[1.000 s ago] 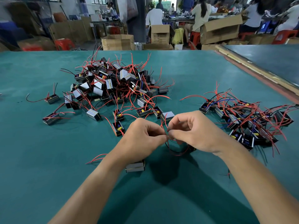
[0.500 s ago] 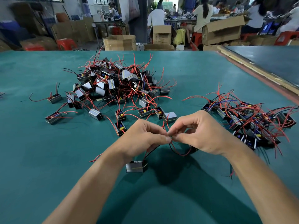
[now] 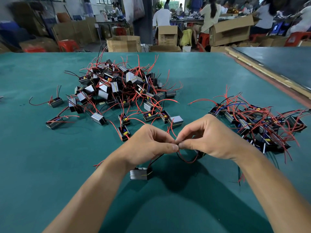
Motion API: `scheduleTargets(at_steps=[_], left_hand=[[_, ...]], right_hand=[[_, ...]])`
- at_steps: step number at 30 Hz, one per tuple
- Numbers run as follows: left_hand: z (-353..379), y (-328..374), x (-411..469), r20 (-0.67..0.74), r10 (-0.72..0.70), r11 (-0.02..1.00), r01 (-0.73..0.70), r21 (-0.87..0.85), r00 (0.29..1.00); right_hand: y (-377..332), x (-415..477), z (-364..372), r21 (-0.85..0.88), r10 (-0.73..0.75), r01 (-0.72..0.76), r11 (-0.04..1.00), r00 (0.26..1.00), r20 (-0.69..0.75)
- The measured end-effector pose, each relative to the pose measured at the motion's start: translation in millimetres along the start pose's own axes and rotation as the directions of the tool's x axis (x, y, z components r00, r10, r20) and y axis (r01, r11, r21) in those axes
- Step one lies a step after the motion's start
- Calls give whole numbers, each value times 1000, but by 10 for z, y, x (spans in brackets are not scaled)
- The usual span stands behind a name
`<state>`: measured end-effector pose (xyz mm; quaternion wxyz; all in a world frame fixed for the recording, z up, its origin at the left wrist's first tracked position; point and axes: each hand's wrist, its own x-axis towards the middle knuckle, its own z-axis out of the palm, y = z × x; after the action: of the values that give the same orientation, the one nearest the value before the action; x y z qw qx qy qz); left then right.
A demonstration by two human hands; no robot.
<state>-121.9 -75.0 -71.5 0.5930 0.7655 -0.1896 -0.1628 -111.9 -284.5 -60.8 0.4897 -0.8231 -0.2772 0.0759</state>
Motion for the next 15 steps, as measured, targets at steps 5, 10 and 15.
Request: scheduleTargets(at_steps=[5, 10, 15], left_hand=[[34, 10, -5, -79, 86, 993, -79, 93, 993], [143, 6, -9, -195, 247, 938, -184, 295, 949], [194, -19, -1, -134, 488, 675, -276, 684, 862]], right_hand=[[-18, -6, 24, 26, 57, -58, 998, 997, 51], [-26, -16, -1, 90, 163, -167, 982, 985, 50], [-41, -7, 42, 93, 293, -298, 950, 954, 67]])
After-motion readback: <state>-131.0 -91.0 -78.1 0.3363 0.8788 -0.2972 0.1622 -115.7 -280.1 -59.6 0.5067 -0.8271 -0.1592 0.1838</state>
